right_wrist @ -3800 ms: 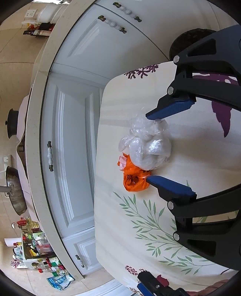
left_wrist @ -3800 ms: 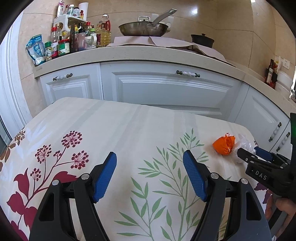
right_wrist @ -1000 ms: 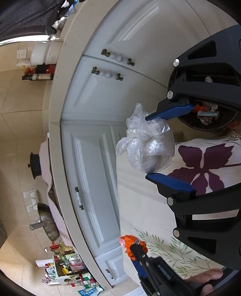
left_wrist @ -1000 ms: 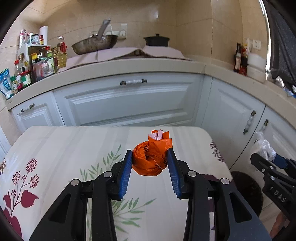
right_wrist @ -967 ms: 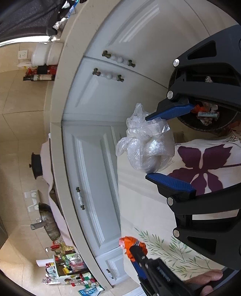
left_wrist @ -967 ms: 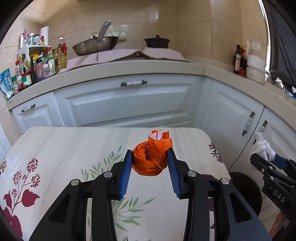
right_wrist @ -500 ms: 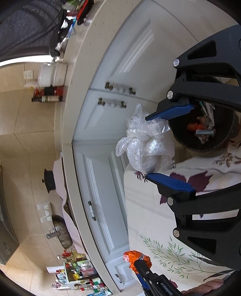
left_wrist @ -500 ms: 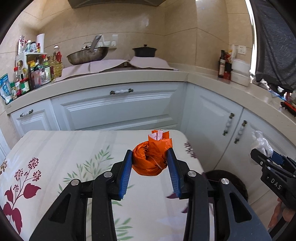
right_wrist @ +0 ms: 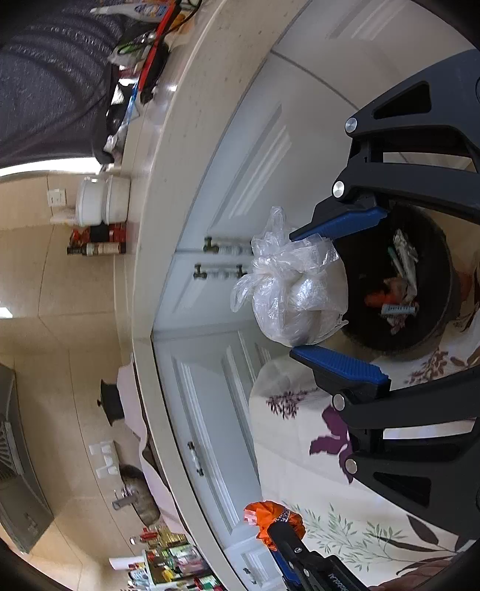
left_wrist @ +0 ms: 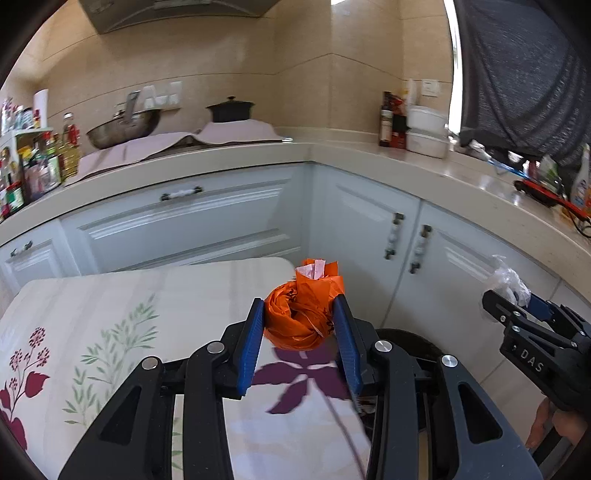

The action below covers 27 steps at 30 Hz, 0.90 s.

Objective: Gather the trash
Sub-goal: 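Carry the orange bag and clear bag with both tools over the black bin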

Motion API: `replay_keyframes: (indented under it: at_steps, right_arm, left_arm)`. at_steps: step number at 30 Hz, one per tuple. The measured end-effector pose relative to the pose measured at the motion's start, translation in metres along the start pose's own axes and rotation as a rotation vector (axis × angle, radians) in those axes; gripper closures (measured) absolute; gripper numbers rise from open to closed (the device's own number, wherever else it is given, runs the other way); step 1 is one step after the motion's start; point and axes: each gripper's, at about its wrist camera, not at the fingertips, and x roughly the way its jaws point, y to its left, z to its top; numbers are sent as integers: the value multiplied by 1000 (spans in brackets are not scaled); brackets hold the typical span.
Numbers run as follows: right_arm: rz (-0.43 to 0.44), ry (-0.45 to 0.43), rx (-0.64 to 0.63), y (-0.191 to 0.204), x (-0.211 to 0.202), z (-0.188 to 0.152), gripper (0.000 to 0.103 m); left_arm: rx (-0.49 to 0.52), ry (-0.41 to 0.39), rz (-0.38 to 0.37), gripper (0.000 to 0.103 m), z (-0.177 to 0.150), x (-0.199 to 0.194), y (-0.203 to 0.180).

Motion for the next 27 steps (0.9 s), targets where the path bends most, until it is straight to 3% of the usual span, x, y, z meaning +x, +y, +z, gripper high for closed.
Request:
replay_keyframes:
  at_steps: [16, 27]
  right_arm:
    - [-69, -4, 54, -50, 6, -4, 49]
    - [-85, 25, 76, -63, 31, -13, 48]
  left_arm:
    - [83, 14, -97, 65, -1, 25, -69]
    - [100, 34, -101, 65, -5, 57, -90]
